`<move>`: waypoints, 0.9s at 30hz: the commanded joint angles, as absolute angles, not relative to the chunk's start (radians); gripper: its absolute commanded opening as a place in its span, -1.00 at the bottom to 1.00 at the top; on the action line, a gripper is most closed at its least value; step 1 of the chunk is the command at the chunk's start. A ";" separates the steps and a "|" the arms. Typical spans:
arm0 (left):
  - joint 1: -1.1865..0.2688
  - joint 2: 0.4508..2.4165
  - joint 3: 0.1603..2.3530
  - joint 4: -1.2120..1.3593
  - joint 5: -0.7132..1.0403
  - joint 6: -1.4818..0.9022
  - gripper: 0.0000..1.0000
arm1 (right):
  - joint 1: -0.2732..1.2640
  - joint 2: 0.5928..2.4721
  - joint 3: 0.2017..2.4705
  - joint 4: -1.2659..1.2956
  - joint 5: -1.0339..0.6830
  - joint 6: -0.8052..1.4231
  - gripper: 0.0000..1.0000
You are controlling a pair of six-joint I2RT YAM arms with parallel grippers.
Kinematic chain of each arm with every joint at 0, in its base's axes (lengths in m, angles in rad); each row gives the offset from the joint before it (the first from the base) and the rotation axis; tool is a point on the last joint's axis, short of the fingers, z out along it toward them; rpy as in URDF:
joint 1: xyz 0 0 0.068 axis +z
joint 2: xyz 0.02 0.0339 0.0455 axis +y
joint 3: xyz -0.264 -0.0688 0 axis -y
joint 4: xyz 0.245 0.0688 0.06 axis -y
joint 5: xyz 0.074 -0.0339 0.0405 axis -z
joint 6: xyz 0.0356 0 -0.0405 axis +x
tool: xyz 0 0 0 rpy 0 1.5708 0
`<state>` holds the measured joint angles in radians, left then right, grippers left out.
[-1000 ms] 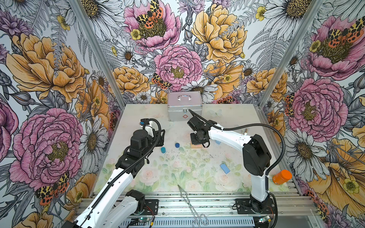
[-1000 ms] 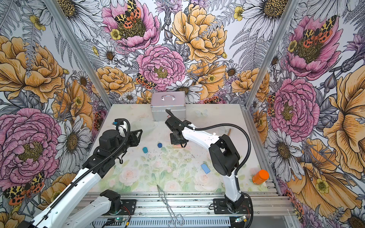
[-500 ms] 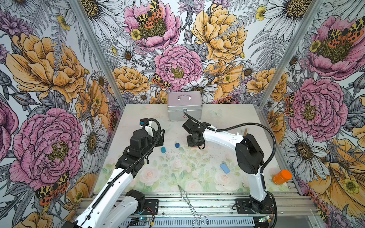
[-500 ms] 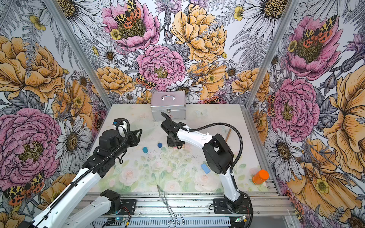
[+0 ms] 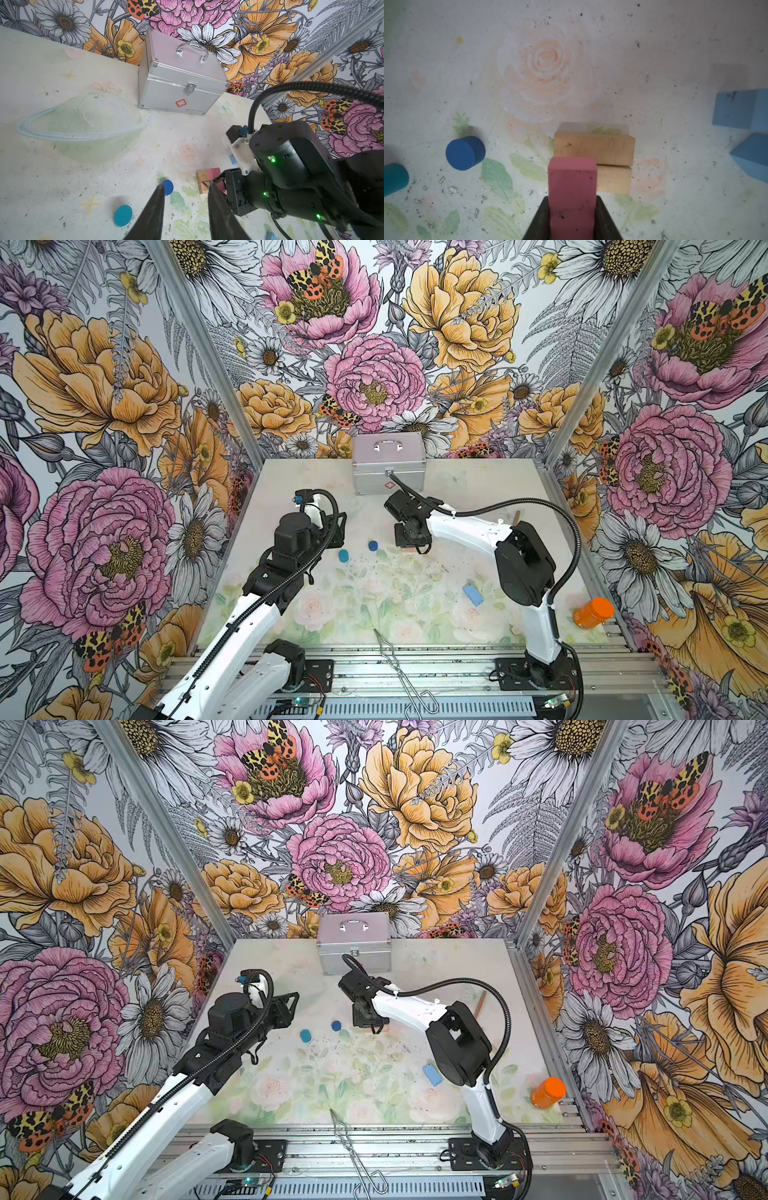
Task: Build the wood block tower
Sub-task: 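Lower the pink bar upright onto the wood bars with the right gripper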
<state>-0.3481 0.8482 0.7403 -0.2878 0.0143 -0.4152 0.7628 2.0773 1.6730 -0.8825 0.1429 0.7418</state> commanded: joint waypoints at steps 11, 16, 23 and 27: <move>-0.339 0.844 0.732 -0.271 0.018 -0.414 -0.27 | 0.773 2.121 1.681 -0.882 0.184 0.774 -1.00; -0.338 0.844 0.732 -0.272 0.018 -0.414 -0.27 | 0.773 2.127 1.680 -0.872 0.178 0.773 -1.00; -0.339 0.844 0.731 -0.272 0.018 -0.414 -0.26 | 0.772 2.139 1.684 -0.865 0.163 0.765 -1.00; -0.339 0.844 0.732 -0.272 0.018 -0.413 -0.27 | 0.772 2.145 1.689 -0.864 0.158 0.759 -1.00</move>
<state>-0.3481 0.8482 0.7403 -0.2878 0.0147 -0.4152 0.7628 2.1181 1.6730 -0.8787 0.1566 0.7628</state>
